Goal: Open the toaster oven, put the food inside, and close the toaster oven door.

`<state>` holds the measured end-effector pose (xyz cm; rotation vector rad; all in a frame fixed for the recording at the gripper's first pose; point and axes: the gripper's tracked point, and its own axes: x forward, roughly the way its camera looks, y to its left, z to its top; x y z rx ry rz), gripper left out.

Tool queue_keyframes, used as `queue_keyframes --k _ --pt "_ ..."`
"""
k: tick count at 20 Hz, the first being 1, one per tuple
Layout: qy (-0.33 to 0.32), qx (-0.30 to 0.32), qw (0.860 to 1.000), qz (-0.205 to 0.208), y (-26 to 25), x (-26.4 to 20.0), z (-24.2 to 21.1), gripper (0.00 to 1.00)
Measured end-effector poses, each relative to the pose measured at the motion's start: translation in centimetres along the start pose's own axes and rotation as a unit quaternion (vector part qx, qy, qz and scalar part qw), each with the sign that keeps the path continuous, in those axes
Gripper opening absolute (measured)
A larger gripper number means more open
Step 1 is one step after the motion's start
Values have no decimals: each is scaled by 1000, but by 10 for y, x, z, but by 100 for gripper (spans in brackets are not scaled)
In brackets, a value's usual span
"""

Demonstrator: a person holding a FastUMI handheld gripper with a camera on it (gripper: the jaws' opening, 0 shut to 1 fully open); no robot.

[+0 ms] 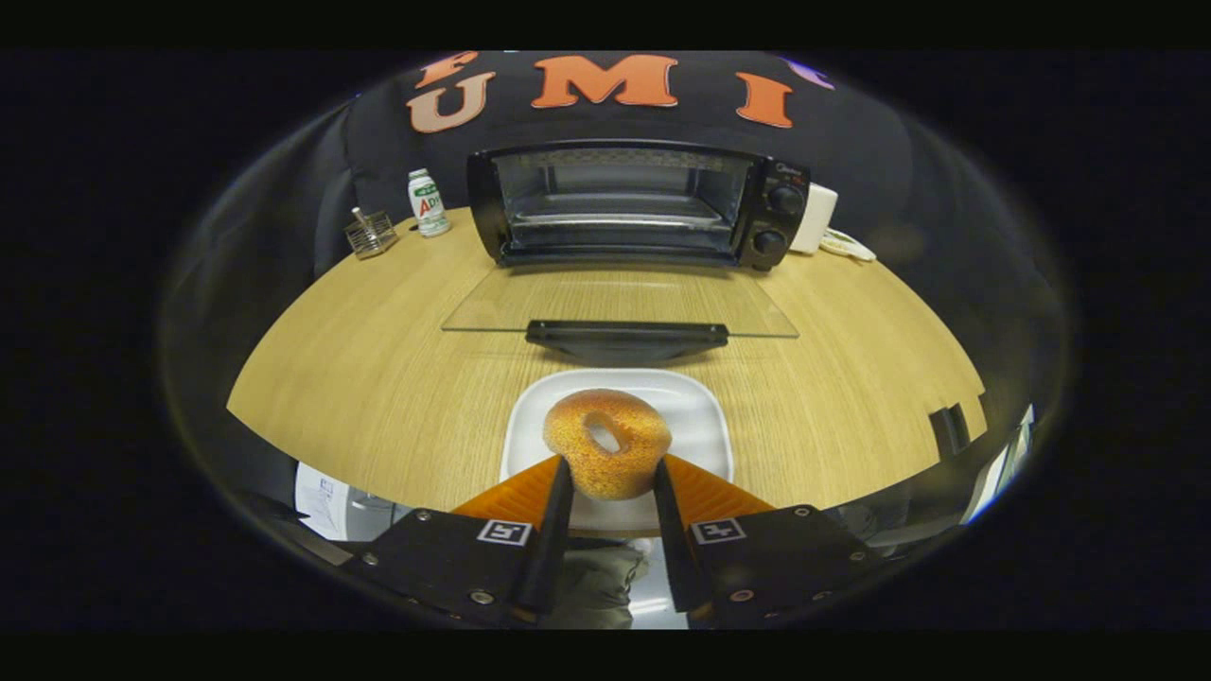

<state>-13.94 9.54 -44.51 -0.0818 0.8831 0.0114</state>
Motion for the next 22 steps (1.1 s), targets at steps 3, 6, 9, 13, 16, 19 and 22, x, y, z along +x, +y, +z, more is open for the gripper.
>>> queue_keyframes --k 3,6,9,13,16,19,22 --pt "-26 -9 1000 5 -1 -9 38 45" --pt "-61 -10 998 11 -4 -8 84 45" --pt "-80 3 996 26 -1 9 122 44" --pt "-95 11 995 34 -2 42 168 45" --pt "-100 9 995 16 -11 63 190 44" --pt "-103 11 995 6 -15 82 207 45" --pt "-101 40 994 9 -17 100 219 44"
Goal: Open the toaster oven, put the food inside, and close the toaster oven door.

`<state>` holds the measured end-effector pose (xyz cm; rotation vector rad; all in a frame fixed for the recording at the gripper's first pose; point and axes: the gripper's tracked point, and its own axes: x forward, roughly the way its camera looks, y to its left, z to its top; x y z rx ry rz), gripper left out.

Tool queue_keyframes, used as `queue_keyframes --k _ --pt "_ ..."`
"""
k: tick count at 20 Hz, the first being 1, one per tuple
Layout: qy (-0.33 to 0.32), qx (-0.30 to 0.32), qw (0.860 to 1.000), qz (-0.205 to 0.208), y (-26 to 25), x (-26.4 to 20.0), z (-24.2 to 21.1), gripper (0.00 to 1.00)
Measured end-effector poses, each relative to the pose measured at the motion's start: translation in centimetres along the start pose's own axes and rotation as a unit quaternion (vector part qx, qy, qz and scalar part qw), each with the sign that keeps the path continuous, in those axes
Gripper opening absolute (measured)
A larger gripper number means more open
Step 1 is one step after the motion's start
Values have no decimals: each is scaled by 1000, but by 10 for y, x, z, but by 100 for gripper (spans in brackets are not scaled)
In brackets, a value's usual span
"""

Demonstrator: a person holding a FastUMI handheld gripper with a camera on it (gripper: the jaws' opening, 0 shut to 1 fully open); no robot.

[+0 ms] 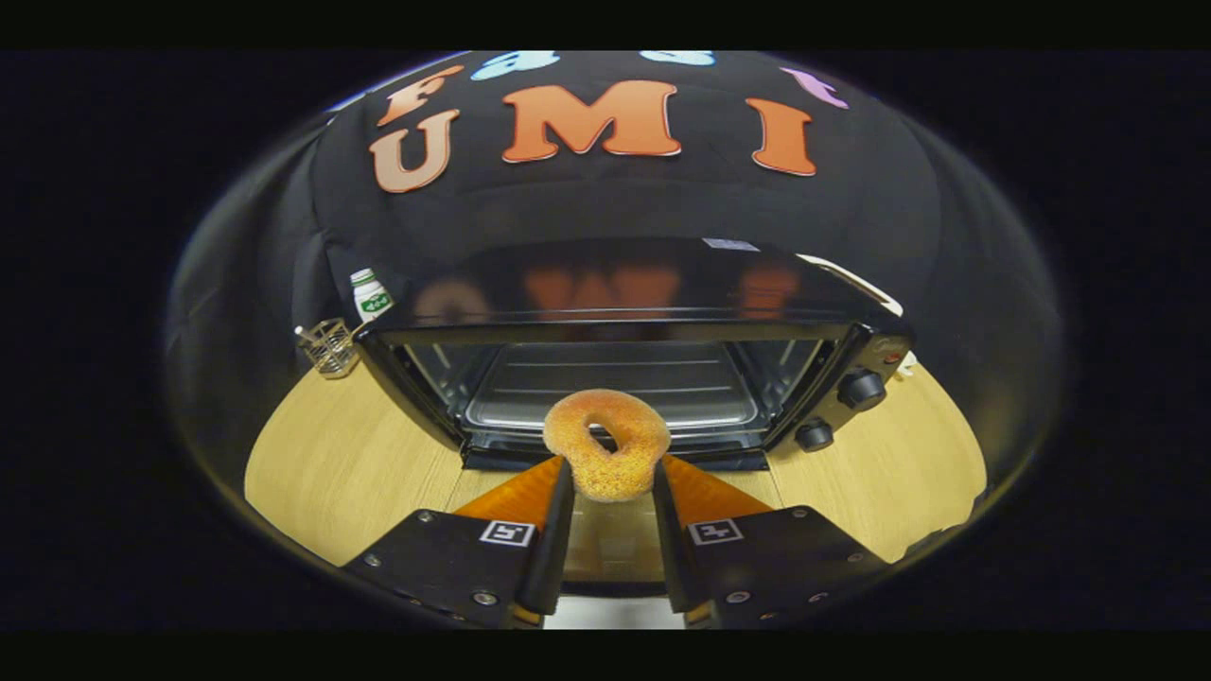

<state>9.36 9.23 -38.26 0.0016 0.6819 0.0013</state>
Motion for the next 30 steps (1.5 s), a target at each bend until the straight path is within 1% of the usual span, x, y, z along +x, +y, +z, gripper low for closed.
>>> queue_keyframes --k 2,4,6,10,14,18,21,22,23,26,28,30 --pt "1 22 1000 3 -1 11 4 44" --pt "1 46 999 14 4 18 8 44" --pt "-4 76 997 35 11 24 15 44" --pt "-21 153 985 81 28 33 29 44" --pt "-29 184 978 93 30 43 33 44" --pt "-31 230 967 107 34 53 42 45" --pt "-30 234 966 106 35 56 38 53" --pt "-32 233 966 105 36 55 36 60" --pt "-32 234 966 104 35 54 34 64" --pt "-39 244 963 107 33 42 32 88" --pt "-43 247 963 101 28 35 31 97" --pt "-48 240 964 105 27 20 30 97"
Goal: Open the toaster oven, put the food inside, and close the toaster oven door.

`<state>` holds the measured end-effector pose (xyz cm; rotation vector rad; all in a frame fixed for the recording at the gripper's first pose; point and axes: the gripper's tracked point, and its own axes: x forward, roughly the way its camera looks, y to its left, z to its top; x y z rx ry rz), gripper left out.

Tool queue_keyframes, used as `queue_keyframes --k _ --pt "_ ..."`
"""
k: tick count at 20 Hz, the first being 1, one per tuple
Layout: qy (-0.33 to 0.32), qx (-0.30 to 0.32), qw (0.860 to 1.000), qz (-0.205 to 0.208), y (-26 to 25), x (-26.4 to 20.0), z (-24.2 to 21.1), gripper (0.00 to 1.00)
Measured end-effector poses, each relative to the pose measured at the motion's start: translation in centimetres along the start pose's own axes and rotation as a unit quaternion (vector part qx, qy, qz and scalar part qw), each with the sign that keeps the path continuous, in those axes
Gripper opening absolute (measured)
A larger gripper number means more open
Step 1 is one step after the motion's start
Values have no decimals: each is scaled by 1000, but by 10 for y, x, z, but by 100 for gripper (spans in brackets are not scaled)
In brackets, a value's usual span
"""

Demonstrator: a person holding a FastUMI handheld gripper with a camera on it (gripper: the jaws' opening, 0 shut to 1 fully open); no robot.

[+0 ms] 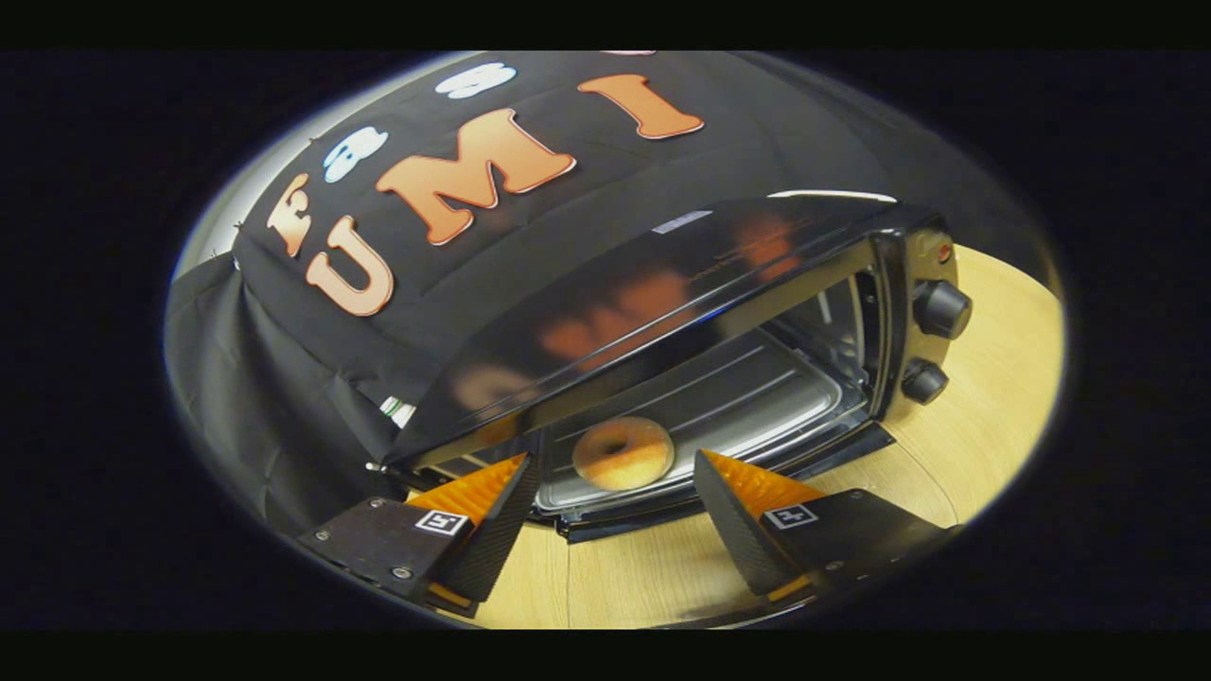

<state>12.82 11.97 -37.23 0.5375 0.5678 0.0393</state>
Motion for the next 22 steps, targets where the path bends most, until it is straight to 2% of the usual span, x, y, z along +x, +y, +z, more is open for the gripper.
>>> queue_keyframes --k 5,9,14,22 --pt "-15 -46 999 -7 -2 -41 -1 99" --pt "-20 -106 993 -45 -25 -74 -10 99" --pt "3 -198 975 -97 -57 -110 -38 99" --pt "61 -224 964 -126 -82 -131 -104 99"
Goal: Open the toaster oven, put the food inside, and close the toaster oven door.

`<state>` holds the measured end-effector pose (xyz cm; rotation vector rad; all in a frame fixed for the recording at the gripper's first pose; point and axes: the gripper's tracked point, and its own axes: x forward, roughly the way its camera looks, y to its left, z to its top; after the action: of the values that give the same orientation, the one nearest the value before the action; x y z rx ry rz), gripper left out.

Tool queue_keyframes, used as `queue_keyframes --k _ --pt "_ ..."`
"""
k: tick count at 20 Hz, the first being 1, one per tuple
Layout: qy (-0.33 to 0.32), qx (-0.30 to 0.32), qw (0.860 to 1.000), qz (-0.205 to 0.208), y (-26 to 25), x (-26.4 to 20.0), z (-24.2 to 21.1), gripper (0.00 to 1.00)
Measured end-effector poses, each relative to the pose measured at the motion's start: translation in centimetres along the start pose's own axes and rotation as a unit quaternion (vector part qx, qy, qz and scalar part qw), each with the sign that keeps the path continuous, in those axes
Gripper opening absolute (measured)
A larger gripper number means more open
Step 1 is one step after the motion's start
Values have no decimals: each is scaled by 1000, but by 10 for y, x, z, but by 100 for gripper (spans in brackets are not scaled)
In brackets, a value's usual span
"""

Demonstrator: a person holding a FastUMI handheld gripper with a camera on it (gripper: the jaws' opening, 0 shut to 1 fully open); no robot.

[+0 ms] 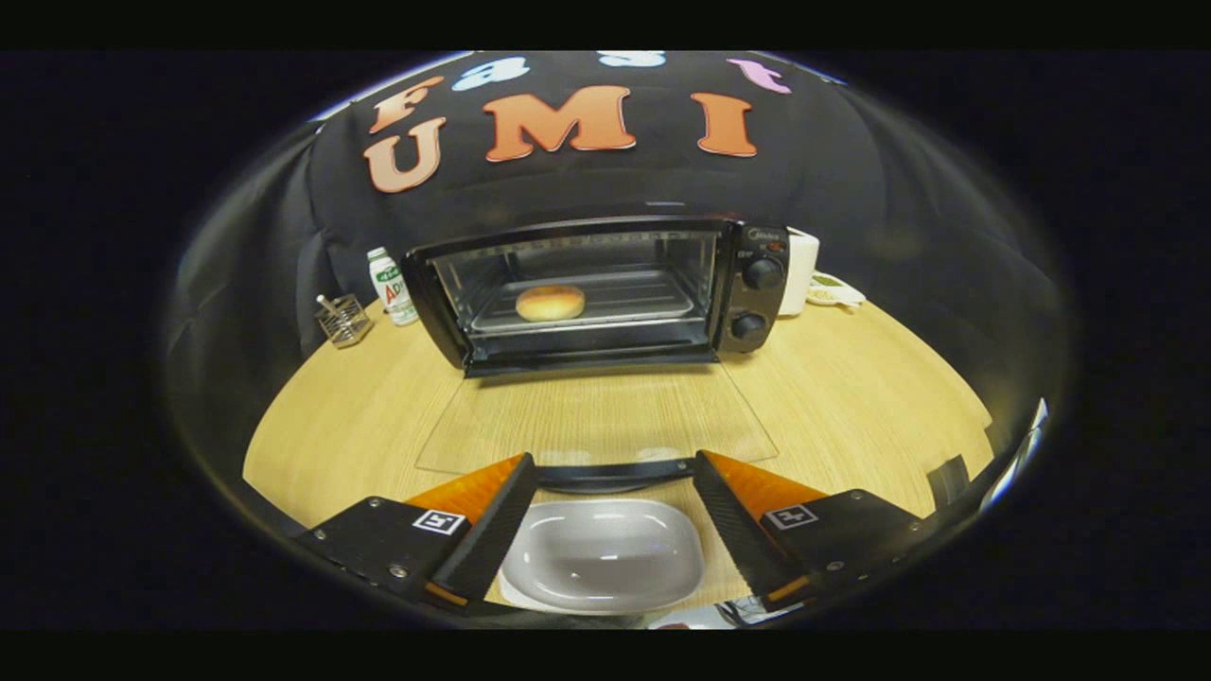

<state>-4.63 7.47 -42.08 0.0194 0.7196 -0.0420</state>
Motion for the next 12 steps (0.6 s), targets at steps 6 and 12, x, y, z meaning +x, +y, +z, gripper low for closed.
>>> queue_keyframes --k 6,12 --pt "41 -17 999 -7 5 14 -29 99" --pt "70 -18 997 -10 8 29 -42 99"
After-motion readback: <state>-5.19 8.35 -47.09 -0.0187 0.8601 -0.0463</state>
